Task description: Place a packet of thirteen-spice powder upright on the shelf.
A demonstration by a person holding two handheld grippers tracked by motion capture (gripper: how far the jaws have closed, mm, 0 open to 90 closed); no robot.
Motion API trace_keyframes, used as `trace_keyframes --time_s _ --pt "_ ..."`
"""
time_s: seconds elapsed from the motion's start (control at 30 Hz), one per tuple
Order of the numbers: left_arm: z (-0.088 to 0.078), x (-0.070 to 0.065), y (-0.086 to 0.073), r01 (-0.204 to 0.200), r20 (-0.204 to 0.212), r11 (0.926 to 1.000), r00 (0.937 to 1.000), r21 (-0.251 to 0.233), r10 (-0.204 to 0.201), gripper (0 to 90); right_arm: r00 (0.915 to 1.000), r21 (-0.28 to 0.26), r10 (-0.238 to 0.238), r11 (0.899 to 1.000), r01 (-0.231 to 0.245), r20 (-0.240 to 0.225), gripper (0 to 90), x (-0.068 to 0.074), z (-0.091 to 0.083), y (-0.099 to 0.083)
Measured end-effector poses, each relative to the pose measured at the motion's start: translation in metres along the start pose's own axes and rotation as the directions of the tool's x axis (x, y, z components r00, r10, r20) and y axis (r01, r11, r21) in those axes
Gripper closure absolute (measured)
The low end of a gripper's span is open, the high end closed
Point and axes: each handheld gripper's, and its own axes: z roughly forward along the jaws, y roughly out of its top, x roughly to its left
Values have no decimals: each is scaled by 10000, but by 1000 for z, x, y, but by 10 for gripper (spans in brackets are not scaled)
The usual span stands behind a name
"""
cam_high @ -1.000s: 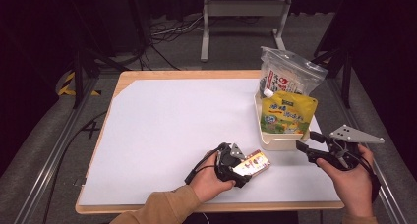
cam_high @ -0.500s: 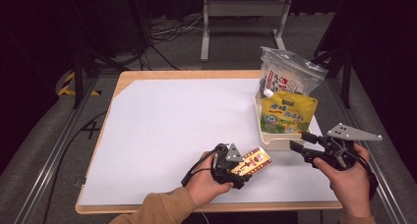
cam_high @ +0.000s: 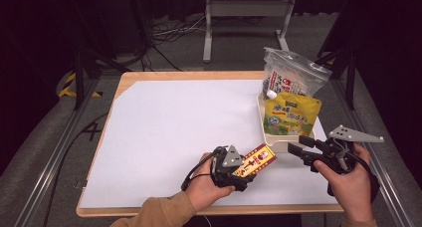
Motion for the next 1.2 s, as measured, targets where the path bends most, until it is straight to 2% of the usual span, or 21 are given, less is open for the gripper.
trace_keyframes --time_s 0.13,0.27,0.33,0.6,0.63,0.97,1.2 --pt "-2 0 0 -25 76 10000 10000 -65 25 323 9976 178 581 9982 -575 -376 431 1 4 -1" --pt "-2 -1 1 -57 137 9999 9999 -128 59 323 9955 412 795 9961 -774 -509 437 3 9 -3" --pt "-3 -2 1 -69 155 9999 9999 -98 71 323 9931 732 995 9928 -949 -617 442 4 16 -6" --pt "-7 -6 2 -119 253 9995 9996 -278 126 323 9878 1237 1359 9843 -1260 -754 442 6 28 -10" --pt "-8 -6 2 -111 240 9994 9996 -316 118 323 9853 1417 1474 9807 -1343 -865 441 6 32 -11" --pt "-19 -8 1 -128 140 9988 9998 -465 135 323 9748 1860 1740 9715 -1467 -1400 416 12 49 -11" --pt "-25 -8 -2 -71 -1 9984 10000 -560 71 323 9683 2147 1781 9667 -1390 -1752 393 16 61 -10"
